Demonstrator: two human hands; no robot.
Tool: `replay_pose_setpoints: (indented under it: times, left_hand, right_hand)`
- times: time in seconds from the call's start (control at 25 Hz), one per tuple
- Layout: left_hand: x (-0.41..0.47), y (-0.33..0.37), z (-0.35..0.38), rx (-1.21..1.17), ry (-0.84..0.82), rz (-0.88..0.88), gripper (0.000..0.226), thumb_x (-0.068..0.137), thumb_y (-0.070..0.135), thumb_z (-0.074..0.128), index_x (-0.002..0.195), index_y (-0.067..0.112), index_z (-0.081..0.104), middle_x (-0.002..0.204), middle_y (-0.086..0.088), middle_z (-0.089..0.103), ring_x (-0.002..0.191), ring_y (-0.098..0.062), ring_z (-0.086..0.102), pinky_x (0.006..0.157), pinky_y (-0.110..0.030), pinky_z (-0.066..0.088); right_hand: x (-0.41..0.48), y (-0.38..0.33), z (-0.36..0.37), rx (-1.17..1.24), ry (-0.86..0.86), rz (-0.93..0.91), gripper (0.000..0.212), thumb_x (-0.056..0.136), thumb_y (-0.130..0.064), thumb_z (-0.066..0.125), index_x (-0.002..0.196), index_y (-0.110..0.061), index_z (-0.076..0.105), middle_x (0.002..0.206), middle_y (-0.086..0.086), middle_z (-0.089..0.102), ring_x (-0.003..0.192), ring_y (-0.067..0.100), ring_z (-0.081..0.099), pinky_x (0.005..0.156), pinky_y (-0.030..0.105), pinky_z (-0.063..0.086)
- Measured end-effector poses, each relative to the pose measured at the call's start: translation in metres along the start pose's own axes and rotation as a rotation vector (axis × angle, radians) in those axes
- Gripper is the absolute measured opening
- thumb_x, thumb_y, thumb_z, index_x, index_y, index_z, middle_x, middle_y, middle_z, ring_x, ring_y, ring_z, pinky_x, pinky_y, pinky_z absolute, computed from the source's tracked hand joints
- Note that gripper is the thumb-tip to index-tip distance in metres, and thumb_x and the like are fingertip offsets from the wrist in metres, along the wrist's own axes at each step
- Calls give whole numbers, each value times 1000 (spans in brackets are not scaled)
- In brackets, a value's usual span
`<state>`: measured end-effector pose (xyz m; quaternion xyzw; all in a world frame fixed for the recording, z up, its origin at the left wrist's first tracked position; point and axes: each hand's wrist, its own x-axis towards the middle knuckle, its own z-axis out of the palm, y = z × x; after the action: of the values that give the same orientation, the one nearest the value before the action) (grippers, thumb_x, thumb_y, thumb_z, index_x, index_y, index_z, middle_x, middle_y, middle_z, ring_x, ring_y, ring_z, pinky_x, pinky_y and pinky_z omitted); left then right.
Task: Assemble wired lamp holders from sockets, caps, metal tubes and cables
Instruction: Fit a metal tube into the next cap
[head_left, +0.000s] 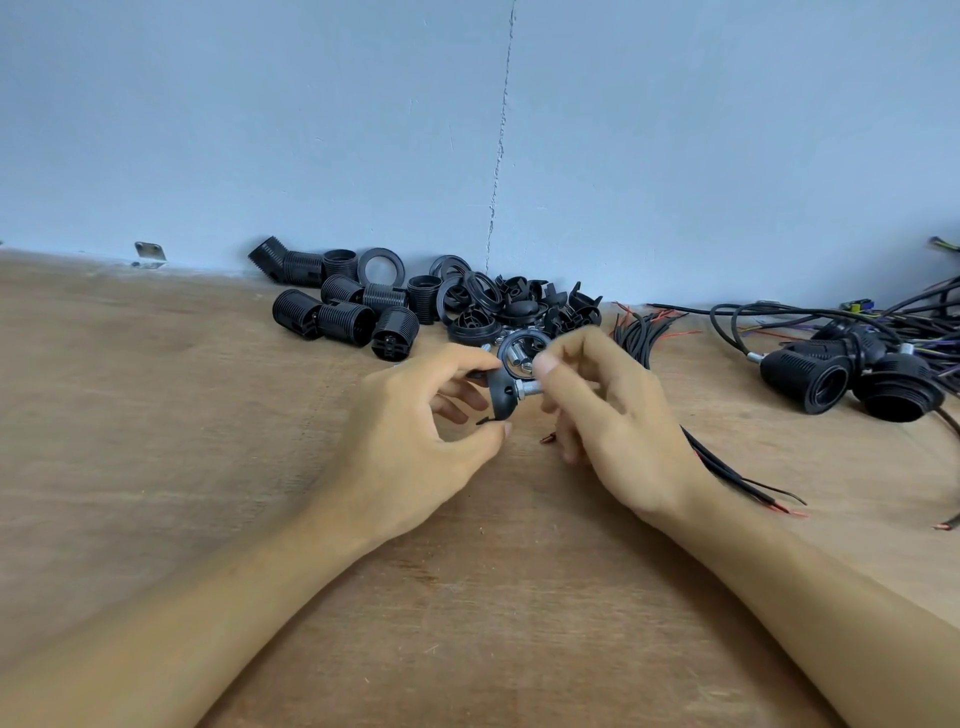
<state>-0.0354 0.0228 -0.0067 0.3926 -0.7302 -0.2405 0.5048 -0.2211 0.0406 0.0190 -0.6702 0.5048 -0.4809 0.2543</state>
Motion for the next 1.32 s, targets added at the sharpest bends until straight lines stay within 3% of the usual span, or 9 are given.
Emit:
replay_pose_setpoints:
  times: [0.08, 0.28, 0.48, 0.56, 0.76, 0.92, 1.08, 1.16, 1.32]
  left_hand:
    - [1, -1, -1, -3, 0, -23, 46, 72, 28, 80, 117, 31, 72, 96, 8, 75, 90, -14, 73, 80, -37, 61]
    - [-2, 3, -1, 40, -39, 6, 45, 72, 29, 79, 116, 32, 73, 95, 12, 75, 92, -9, 72, 82, -34, 61]
    - [0, 2, -4, -61, 1, -103, 42, 71, 33, 81, 112, 35, 73, 93, 13, 76, 88, -9, 73, 81, -36, 62]
    - [1, 3, -4, -77, -8, -107, 42, 71, 32, 82, 112, 35, 73, 94, 13, 76, 88, -9, 73, 80, -35, 62]
    - [-1, 3, -3, -51, -33, -77, 48, 72, 30, 82, 118, 29, 72, 98, 8, 76, 90, -11, 73, 82, -38, 62]
    - [0, 3, -2, -60, -11, -85, 48, 71, 31, 81, 118, 28, 72, 96, 7, 76, 88, -10, 73, 82, -38, 62]
    - [-2, 4, -3, -33, -40, -57, 46, 72, 31, 82, 117, 32, 72, 97, 8, 76, 90, -13, 73, 82, -39, 61]
    - [-2, 6, -2, -42, -33, -58, 44, 72, 31, 81, 115, 35, 72, 95, 11, 76, 90, -12, 73, 81, -37, 61]
    - [-2, 7, -4, -47, -42, -73, 34, 75, 35, 80, 107, 40, 72, 92, 16, 75, 87, -8, 73, 78, -30, 61]
  right_hand:
    - [1, -1, 0, 28, -45, -18, 9, 95, -26, 65, 90, -20, 61, 68, -11, 59, 55, 14, 52, 59, 33, 46]
    - [3, 0, -2, -31, -61, 54, 34, 103, -37, 50, 79, -16, 63, 51, -5, 58, 49, 12, 53, 57, 27, 45]
    - [4, 0, -5, 205, -116, 58, 8, 97, -8, 63, 100, -4, 69, 73, 3, 67, 64, 14, 62, 63, 27, 54]
    - [4, 1, -3, 145, -107, 57, 10, 98, -15, 63, 95, -7, 69, 71, 0, 66, 63, 11, 61, 64, 28, 54]
    - [1, 2, -1, -87, -23, 91, 60, 102, -56, 41, 63, -16, 64, 56, 1, 61, 47, 5, 51, 55, 22, 42]
    - [1, 1, -3, -38, -63, -2, 25, 100, -38, 58, 80, -25, 65, 67, -6, 64, 49, 3, 49, 56, 23, 42]
    - [2, 3, -2, -161, -55, 42, 61, 103, -53, 41, 59, -14, 56, 48, -6, 50, 44, 4, 43, 53, 17, 37]
    - [3, 2, -3, -81, -49, 110, 69, 102, -61, 33, 62, -11, 59, 50, -1, 53, 42, 5, 45, 50, 16, 37]
    - [0, 2, -4, -111, -100, -56, 29, 102, -37, 53, 80, -19, 59, 65, -1, 55, 51, 6, 45, 54, 25, 40]
